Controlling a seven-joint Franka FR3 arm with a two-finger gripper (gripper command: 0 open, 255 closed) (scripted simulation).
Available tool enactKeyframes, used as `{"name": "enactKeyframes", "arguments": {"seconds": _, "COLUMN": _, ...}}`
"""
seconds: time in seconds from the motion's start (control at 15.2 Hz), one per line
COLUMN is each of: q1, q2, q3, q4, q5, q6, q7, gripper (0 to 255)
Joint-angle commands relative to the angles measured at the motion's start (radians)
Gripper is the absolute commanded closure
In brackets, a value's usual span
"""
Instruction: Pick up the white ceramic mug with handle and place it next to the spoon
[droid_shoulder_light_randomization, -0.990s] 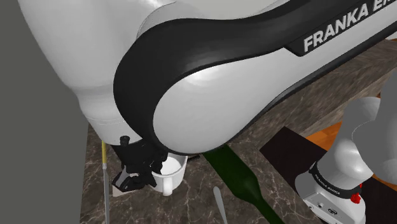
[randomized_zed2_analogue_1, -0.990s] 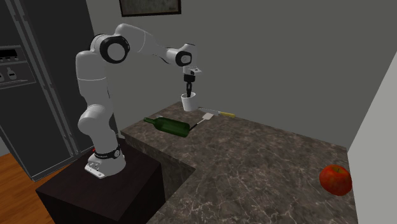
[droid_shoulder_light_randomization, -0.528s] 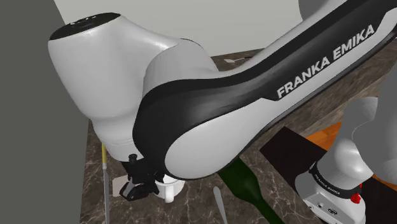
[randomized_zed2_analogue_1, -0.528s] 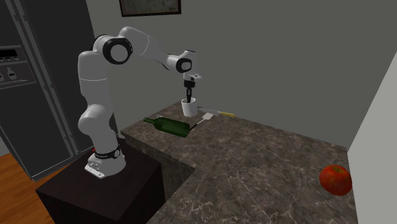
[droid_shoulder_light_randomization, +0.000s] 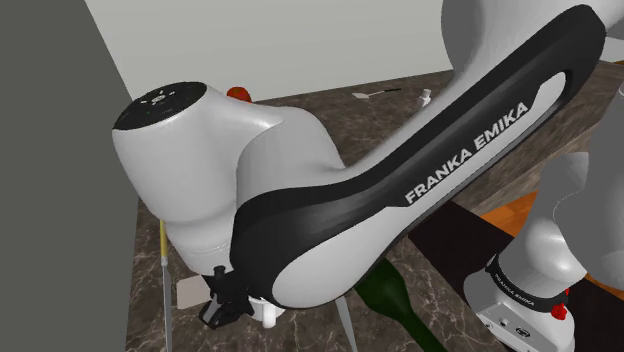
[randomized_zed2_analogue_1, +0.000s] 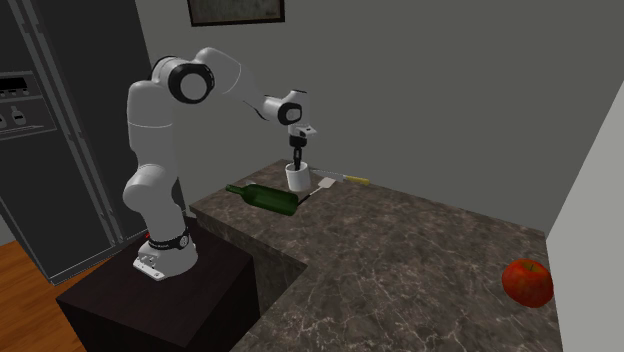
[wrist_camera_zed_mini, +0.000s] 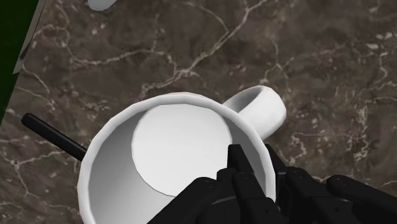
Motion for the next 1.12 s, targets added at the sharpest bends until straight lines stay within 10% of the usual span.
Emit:
{"name": "enactKeyframes", "arguments": {"seconds": 0.0, "q1": 0.002, "q2": 0.009, "q3": -0.001, "q4": -0.006, "q5": -0.006, "q6": 0.015, "q7": 0.004, "gripper": 255}}
{"name": "enactKeyframes", "arguments": {"seconds": 0.4, "q1": 0.002, "q2": 0.009, "q3": -0.001, "q4": -0.006, "q5": -0.006, "q6": 0.015, "q7": 0.004, "gripper": 255}}
{"name": "enactKeyframes", "arguments": {"seconds": 0.46, "q1": 0.002, "q2": 0.009, "q3": -0.001, "q4": -0.006, "q5": -0.006, "q6": 0.014, "q7": 0.004, "gripper": 0}}
{"name": "enactKeyframes", "arguments": {"seconds": 1.06, "q1": -0.007, "q2": -0.042, "q3": 0.006, "q4": 0.068, "q5": 0.028, "q6": -0.103, "q7": -0.019, "gripper": 0}}
